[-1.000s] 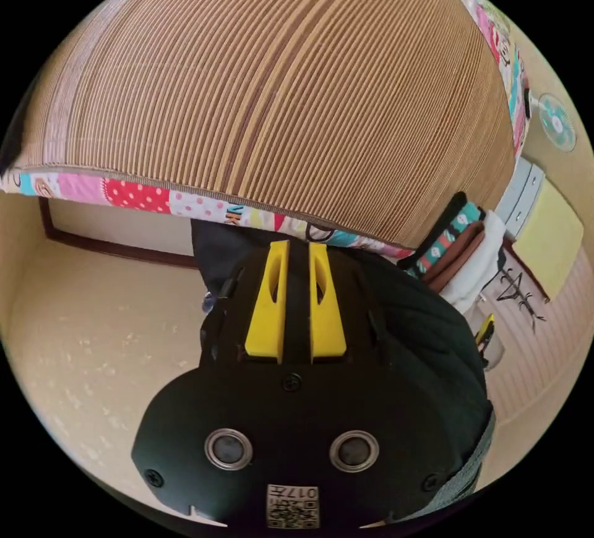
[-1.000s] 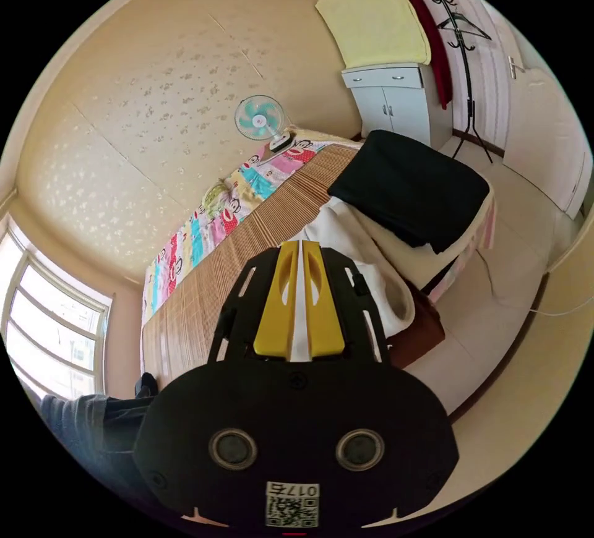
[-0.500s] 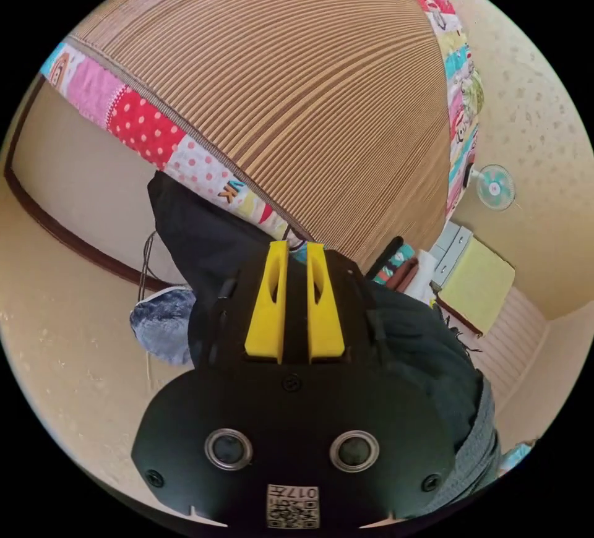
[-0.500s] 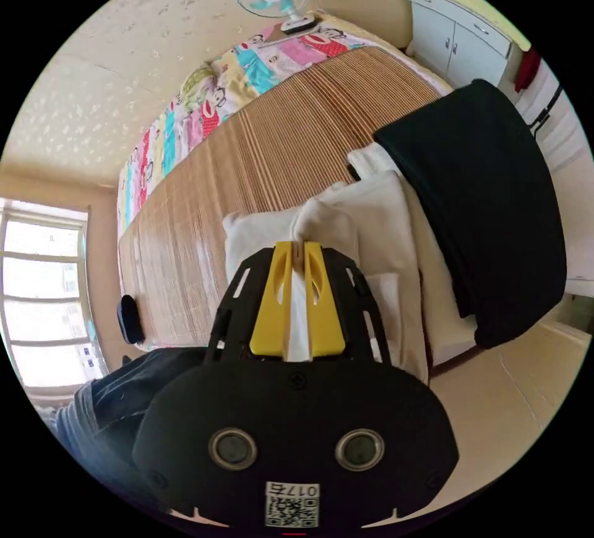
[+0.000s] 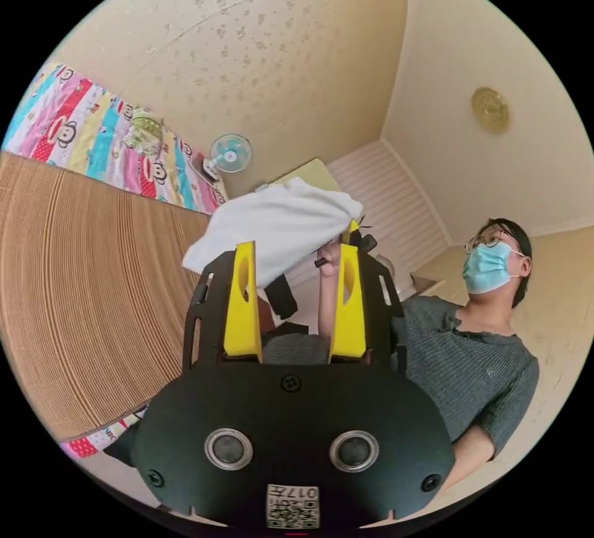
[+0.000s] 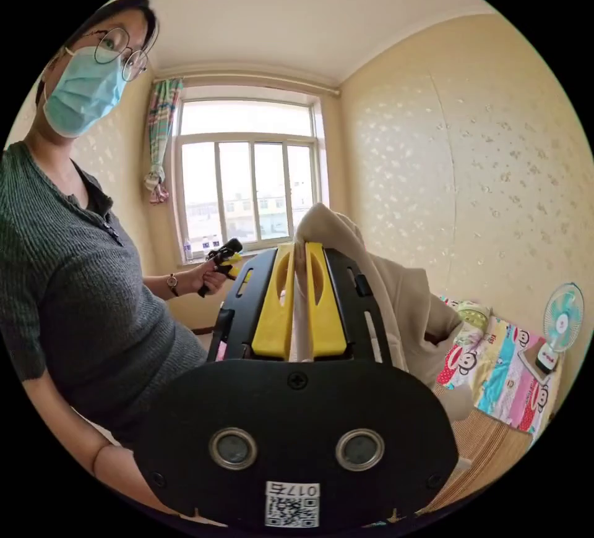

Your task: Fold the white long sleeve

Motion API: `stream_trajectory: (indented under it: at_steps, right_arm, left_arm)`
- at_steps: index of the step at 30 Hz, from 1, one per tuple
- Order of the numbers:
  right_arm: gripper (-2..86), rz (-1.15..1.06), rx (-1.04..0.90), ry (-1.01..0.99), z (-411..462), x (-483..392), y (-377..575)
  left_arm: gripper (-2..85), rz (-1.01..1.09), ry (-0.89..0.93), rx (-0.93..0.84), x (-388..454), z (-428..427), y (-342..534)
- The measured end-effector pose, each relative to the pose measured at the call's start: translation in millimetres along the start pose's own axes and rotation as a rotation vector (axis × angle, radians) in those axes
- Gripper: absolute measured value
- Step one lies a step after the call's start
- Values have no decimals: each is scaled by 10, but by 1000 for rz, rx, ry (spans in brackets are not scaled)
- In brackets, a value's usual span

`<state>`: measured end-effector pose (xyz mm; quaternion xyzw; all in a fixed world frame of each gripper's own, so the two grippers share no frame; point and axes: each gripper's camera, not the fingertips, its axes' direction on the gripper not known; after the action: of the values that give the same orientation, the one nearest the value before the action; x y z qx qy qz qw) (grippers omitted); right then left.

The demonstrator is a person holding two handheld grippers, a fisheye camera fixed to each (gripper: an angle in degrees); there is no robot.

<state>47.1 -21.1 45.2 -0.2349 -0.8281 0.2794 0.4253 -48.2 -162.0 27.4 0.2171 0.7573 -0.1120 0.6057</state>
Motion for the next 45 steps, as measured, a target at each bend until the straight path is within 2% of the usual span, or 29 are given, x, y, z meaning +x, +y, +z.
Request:
stream_trajectory:
  at_steps: [3, 5, 7, 8, 10, 13, 16, 18, 21, 22, 24, 27, 31, 33, 37, 41, 45]
  right_arm:
    - [31, 11, -75, -159, 590, -239, 99]
    - [31, 44, -152, -239, 961, -367, 226]
    - [29, 52, -254, -202, 1326, -601, 362]
    - [27, 44, -273, -177, 1379, -659, 385]
    - [21, 46, -282, -178, 1466, -760, 427]
    - [14, 72, -232, -377, 1431, -642, 412]
    - [13, 93, -32, -520, 1121, -329, 402]
    - [17, 135, 38, -506, 987, -89, 445]
    - [37, 193, -44, -464, 1032, 260, 534]
    - [57, 215, -96, -471, 1111, 364, 563]
    - [95, 236, -169, -505, 1276, 488, 612]
    - [130, 354, -223, -557, 1572, 763, 756]
    - [146, 498, -226, -795, 1920, 1222, 1025]
    - [152, 504, -263, -833, 2035, 1347, 1120]
    - [163, 462, -403, -776, 2210, 1457, 1259]
    - [177, 393, -457, -727, 2252, 1467, 1294]
    - [192, 441, -456, -1116, 2479, 1532, 1411]
  left_arm:
    - [252, -116, 47, -18, -55, 500, 64]
    - [256, -230, 66, -40, -297, 657, 220]
    - [236, -339, 3, -6, -578, 619, 499]
    - [185, -368, -46, 40, -699, 523, 713]
    - [120, -341, -87, 64, -780, 405, 1011]
    - [80, -194, -58, 67, -723, 248, 1402]
    - [71, 81, -78, 3, -333, 58, 1705]
    - [67, 372, 66, -45, 119, -87, 1991]
    - [69, 677, 334, -30, 556, -229, 2338]
    - [70, 717, 389, -19, 602, -238, 2394]
    - [72, 851, 662, -11, 685, -165, 2585]
    - [72, 1021, 953, -60, 746, 61, 2799]
    - [72, 1075, 1062, -179, 864, 554, 2886]
    - [73, 1046, 1147, -305, 935, 1014, 2856]
    - [75, 1013, 1219, -472, 1059, 1666, 2826]
    - [76, 1023, 1223, -632, 1270, 2263, 2822]
    - [77, 960, 1225, -762, 1314, 2830, 2805]
